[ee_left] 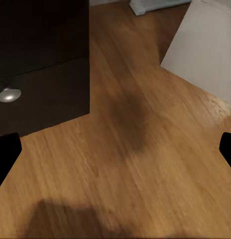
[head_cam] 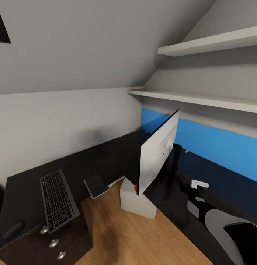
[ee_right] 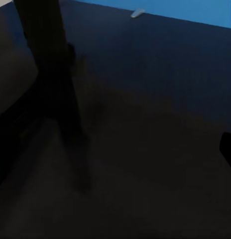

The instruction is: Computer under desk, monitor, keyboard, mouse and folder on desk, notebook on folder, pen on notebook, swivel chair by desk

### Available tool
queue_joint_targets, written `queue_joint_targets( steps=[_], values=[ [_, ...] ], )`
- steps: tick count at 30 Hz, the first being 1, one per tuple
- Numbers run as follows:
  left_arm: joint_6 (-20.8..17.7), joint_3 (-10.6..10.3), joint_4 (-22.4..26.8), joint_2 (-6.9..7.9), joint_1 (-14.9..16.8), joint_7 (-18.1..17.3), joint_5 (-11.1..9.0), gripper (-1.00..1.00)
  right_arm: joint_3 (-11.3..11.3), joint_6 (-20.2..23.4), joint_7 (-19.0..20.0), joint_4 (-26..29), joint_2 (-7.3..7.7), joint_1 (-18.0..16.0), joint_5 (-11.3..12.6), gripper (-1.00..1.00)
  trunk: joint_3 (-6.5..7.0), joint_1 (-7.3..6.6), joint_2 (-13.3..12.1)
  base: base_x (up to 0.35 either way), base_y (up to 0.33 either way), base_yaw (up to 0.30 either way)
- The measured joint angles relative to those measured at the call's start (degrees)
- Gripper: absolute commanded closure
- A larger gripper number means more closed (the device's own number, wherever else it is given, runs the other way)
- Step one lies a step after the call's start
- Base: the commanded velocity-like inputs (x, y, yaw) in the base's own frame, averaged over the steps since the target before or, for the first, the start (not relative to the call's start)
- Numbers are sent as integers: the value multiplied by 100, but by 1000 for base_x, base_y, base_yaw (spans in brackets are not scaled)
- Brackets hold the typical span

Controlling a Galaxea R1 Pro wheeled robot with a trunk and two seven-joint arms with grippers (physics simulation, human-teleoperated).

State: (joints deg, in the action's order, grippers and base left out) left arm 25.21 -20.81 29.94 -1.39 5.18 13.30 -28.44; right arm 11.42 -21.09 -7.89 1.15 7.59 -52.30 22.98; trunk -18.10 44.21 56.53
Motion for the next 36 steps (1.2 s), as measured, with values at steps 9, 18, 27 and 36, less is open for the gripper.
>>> queue_joint_targets(
  steps=[9, 18, 27, 36],
  values=[
    [-3851, -44, 3172, 210, -382, 984, -36, -100, 5, 10, -8, 2, -12, -3, 22, -100, -162, 198, 361, 0, 0, 0],
    [-4808, -93, 2767, 203, -470, 1380, -187, -100, -1, -532, 27, -55, -70, 2, -21, -100, -162, 198, 362, 0, 0, 0],
    [-4591, -688, 2418, 203, -471, 1395, -178, -100, 18, -594, 31, -61, -228, 60, -296, -100, -163, 198, 362, 11, 0, 0],
    [-4076, -796, 2131, 195, -470, 1393, -190, -100, 7, -595, 4, -61, -244, 88, -651, -100, -162, 197, 363, 188, 0, 0]
  ],
)
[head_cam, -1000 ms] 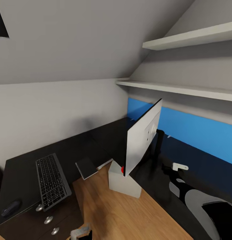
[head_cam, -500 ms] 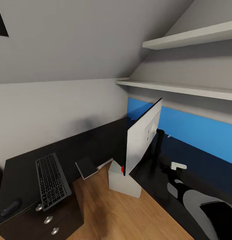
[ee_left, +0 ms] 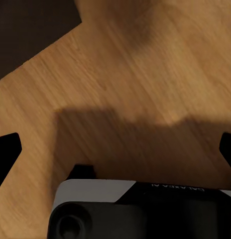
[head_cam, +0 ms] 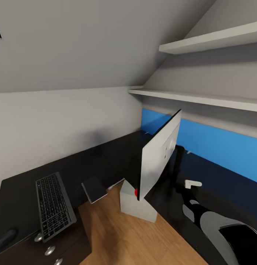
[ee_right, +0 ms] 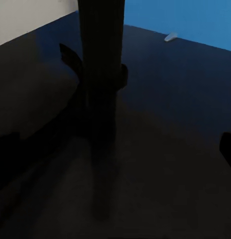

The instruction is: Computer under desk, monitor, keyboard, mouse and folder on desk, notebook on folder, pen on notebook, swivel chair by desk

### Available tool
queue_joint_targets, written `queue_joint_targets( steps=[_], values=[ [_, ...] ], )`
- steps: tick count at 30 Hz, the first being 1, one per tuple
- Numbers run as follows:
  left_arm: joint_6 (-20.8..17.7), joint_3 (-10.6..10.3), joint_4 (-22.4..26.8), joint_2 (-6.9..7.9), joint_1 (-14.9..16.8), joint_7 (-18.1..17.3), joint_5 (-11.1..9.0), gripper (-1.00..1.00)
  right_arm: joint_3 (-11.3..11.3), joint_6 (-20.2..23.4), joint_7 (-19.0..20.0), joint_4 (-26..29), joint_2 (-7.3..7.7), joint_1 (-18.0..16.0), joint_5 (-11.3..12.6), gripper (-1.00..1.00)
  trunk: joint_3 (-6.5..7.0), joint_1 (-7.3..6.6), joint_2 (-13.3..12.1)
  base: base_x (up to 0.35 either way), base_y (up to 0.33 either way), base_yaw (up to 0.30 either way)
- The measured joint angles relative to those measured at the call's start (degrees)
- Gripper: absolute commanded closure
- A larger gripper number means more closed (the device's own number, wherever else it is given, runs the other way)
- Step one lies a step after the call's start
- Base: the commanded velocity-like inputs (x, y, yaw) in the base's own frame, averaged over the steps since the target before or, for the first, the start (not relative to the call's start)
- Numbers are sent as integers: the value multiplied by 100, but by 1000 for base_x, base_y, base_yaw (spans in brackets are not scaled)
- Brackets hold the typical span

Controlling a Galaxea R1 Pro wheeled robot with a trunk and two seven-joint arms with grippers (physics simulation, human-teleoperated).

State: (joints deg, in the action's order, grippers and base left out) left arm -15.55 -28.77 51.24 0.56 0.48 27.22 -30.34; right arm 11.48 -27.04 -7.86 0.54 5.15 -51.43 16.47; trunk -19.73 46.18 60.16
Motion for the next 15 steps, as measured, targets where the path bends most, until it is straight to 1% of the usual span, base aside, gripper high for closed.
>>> queue_joint_targets(
  steps=[8, 15],
  values=[
    [56, -13, -18, -4, 0, 0, 3, -100, -3, 0, -5, 1, 3, 3, -23, -100, 0, 1, 0, 67, 0, 0],
    [61, -29, -75, -13, 0, 1, 2, -100, -8, 0, -6, 1, 3, 5, -25, -100, 0, 0, 0, 152, 0, 0]
  ],
)
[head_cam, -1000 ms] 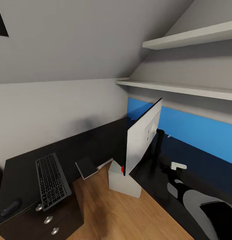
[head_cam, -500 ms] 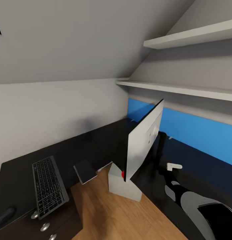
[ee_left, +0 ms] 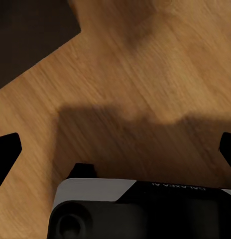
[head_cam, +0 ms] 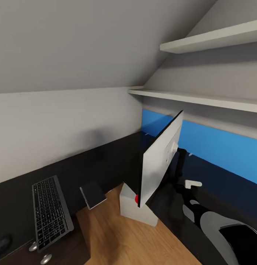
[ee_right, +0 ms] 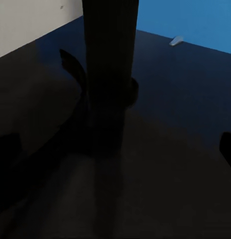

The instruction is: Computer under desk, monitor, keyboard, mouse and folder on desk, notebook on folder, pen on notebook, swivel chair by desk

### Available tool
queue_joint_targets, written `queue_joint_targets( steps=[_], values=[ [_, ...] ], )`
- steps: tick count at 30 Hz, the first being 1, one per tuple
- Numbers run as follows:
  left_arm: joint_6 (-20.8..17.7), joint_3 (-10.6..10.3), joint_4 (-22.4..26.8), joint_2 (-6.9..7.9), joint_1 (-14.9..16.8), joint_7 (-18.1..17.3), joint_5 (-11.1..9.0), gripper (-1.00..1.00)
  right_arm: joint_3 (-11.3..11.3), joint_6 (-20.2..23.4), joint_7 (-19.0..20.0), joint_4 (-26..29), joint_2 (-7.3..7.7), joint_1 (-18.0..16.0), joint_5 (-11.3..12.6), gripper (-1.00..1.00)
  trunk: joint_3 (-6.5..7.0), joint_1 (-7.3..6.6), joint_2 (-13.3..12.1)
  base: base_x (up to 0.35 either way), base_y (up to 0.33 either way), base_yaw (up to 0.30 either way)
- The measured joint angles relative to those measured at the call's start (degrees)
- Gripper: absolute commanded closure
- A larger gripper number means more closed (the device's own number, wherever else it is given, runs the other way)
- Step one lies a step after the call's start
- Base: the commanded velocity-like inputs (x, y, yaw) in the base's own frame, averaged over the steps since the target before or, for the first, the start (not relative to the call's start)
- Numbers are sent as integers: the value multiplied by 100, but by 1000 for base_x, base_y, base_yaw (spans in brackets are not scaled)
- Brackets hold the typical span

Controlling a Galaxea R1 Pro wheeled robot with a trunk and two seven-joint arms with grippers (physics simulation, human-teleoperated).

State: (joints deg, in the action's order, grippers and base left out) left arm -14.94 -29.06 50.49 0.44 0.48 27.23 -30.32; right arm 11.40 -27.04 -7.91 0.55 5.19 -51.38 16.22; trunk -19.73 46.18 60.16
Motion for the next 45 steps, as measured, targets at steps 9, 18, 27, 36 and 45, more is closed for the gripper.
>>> queue_joint_targets(
  steps=[9, 18, 27, 36, 45],
  values=[
    [9, -20, -49, 4, 0, -1, 2, -100, -3, 0, 0, 6, 13, 0, 4, -100, 0, 1, 0, 31, 0, 0],
    [10, -25, -58, -1, 0, 0, -4, -100, -4, 0, 0, 9, 18, 0, 0, -100, 0, 1, 0, 125, 0, 0],
    [10, -25, -58, 3, 0, -1, 0, -100, -1, 0, 0, 9, 18, 0, -1, -100, 0, 1, 0, 105, 0, 0],
    [17, -25, -58, 4, 0, -1, 7, -100, 4, 0, 0, 23, 25, 0, 0, -100, 0, 0, 0, 81, 0, 0],
    [18, -25, -58, 4, 0, -1, 6, -100, 5, 0, 0, 26, 26, 0, -1, -100, 0, 1, -1, 36, 0, 0]
  ],
)
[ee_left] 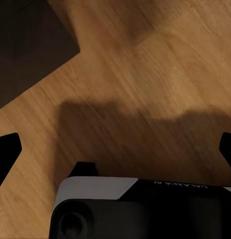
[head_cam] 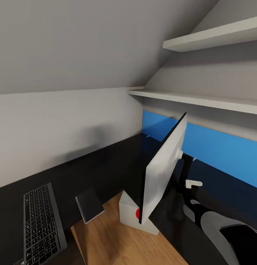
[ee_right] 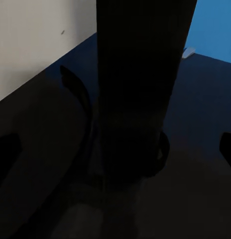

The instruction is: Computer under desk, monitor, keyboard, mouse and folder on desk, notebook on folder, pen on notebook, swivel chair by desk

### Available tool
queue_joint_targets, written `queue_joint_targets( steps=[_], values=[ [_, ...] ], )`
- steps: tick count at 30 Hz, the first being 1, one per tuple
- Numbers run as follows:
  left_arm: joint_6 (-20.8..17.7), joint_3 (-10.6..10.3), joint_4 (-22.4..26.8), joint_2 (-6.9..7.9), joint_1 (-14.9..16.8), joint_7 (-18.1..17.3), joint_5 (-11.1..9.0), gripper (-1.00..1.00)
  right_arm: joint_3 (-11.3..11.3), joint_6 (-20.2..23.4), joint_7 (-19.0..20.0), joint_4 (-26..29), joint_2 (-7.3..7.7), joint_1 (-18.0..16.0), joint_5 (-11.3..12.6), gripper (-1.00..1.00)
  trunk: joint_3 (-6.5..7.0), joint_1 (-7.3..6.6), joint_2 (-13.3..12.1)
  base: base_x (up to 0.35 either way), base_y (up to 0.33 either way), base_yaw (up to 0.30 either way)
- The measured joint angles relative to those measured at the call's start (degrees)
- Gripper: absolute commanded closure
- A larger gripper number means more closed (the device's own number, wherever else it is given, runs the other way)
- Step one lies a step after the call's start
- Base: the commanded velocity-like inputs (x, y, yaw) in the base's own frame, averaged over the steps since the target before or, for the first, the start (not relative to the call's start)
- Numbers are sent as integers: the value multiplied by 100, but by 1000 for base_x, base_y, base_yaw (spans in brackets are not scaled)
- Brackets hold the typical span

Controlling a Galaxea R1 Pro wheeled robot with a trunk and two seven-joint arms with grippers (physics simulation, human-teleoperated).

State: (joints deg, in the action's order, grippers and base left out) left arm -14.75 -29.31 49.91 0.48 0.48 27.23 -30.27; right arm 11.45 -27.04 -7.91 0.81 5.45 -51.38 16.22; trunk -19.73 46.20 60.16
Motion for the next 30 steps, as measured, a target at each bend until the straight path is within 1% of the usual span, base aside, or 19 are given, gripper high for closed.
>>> queue_joint_targets(
  steps=[5, 13, 26, 30],
  values=[
    [0, 0, 0, 0, 0, 0, 0, -100, 0, 0, -1, 4, 0, 0, 0, -100, 0, 0, 0, 21, 0, 0],
    [0, 0, 0, 0, 0, 0, -2, -100, 0, 0, 0, 1, 0, -1, 0, -100, 0, -1, 0, 164, -33, 0],
    [0, 0, -2, 0, 0, -1, -9, -100, 0, 0, -1, 0, 0, 0, 0, -100, 0, 0, 0, 15, -6, 0],
    [0, 0, -7, 0, 0, -1, -9, -100, 0, -1, -1, -1, 0, 0, 0, -100, 0, -1, 0, 44, -84, 0]
  ],
)
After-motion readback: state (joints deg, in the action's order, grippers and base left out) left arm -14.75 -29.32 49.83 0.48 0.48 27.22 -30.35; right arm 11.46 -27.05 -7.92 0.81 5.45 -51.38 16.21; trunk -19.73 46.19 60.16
